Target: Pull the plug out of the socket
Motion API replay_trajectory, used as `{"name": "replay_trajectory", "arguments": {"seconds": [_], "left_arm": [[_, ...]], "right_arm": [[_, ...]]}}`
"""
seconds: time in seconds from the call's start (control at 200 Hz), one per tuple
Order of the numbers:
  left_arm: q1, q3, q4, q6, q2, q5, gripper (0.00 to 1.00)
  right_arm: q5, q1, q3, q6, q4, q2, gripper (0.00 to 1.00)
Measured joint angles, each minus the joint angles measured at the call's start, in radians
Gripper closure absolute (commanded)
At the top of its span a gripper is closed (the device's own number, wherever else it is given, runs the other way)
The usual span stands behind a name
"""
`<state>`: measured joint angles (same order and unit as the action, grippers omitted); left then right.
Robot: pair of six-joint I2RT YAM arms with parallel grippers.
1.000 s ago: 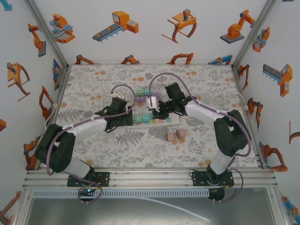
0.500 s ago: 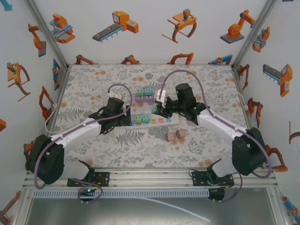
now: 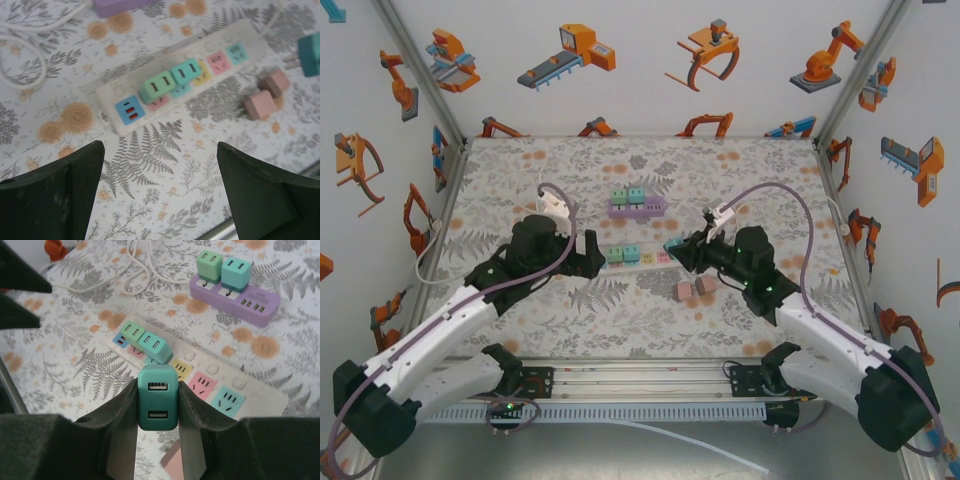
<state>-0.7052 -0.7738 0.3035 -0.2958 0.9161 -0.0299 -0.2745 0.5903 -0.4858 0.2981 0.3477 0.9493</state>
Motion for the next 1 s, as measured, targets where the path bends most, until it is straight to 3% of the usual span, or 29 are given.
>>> {"name": "replay_trajectory", "arguments": {"seconds": [0.185,0.411,0.691,1.001], "left_arm": [[-0.068,-0.022,0.051,0.108,-0.072,0.188,0.13],[-0.138,-0.037,0.1,0.224,-0.082,0.338,0.12],[-0.159,-0.038,0.124,0.274,-0.082,0.37,0.11],[-0.172,-0.038,0.129,0.278,-0.12,0.367,0.1]], "right_arm": [[0.157,0.071,0.006,0.261,-0.114,-0.076,1.0],[0.248,0.123,-0.001,0.52,-0.261,-0.004,1.0],[0.383,0.301,-0.008,0.67,-0.27,0.159,0.94],[0.507,0.376,-0.053,0.723,-0.243,0.32,0.86]]}}
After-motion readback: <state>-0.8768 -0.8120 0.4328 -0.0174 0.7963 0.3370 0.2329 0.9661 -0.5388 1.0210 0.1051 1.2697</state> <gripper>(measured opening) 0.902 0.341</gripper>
